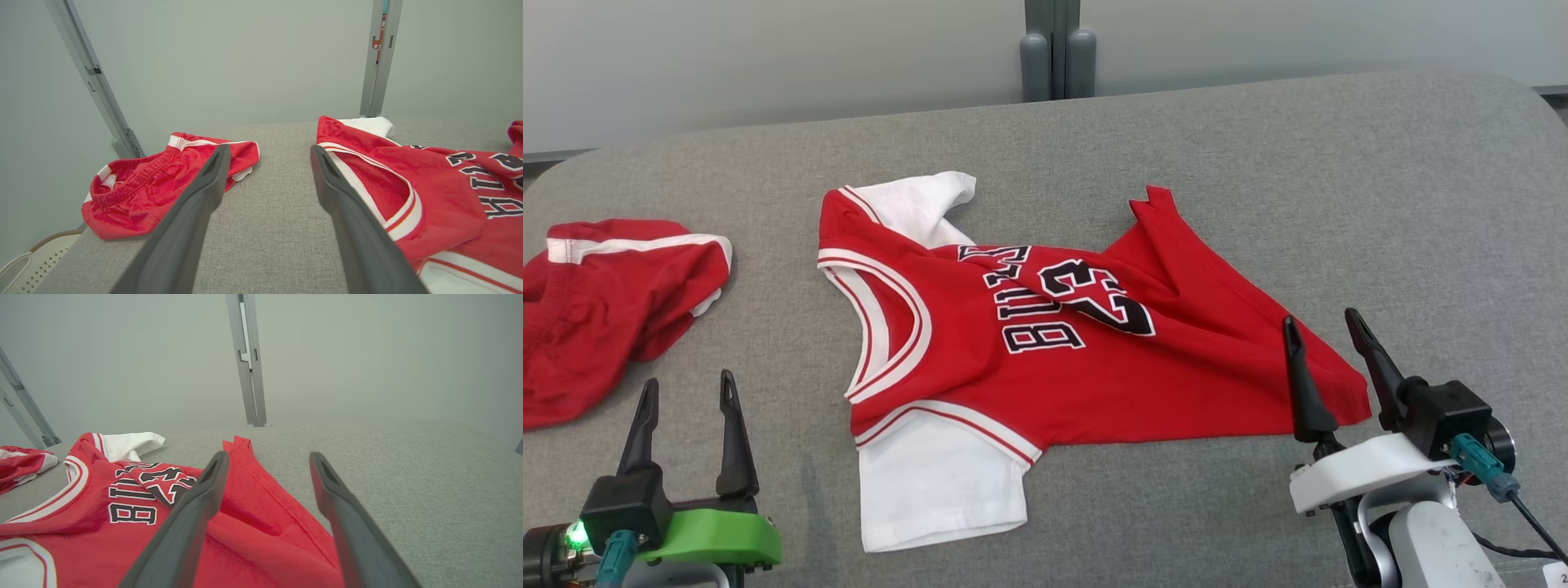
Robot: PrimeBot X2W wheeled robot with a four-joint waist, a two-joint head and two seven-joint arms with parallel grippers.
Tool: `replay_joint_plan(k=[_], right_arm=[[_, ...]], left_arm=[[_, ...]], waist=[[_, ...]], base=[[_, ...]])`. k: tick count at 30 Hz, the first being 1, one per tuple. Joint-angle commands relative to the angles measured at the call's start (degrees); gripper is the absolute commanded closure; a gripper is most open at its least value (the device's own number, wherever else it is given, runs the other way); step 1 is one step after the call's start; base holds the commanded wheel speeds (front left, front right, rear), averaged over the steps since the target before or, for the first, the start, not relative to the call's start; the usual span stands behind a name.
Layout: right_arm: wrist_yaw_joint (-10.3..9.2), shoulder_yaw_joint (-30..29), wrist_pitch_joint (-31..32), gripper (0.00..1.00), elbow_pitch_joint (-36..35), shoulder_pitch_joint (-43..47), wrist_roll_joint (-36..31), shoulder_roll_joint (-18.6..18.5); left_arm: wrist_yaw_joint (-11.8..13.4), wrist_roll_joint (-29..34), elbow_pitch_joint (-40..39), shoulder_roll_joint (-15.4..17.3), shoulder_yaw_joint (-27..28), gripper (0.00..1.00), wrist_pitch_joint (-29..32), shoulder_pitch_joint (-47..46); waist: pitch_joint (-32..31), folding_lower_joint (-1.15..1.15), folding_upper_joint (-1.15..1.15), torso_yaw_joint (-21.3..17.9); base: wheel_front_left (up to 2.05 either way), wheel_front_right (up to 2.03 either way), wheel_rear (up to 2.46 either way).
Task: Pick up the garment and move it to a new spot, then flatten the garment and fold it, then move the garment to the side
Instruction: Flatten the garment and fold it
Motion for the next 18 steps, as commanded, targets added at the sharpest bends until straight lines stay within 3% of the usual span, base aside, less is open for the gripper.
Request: replay_joint_plan(k=[1,8,18], right_arm=[[-0.06,0.1,-0.3,0.0,0.2,0.6,-0.4,0.0],[-0.06,-0.5,-0.3,0.0,0.3,0.6,-0.2,-0.1],[-0.06,-5.8,-0.2,0.0,7.5,0.5,-1.8,-1.3]], left_arm=[[-0.2,0.3,0.0,0.4,0.0,0.0,-0.2,0.2],[-0.4,0.3,0.7,0.4,-0.6,0.0,-0.2,0.8],[-1.0,-0.5,6.2,0.1,-8.0,0.0,-0.2,2.1]], waist=[[-0.1,0.0,0.0,0.0],[-0.5,0.0,0.0,0.0],[0.4,0.0,0.0,-0.1]], base=[[0.0,0.0,0.0],[0.0,0.0,0.0],[0.0,0.0,0.0]])
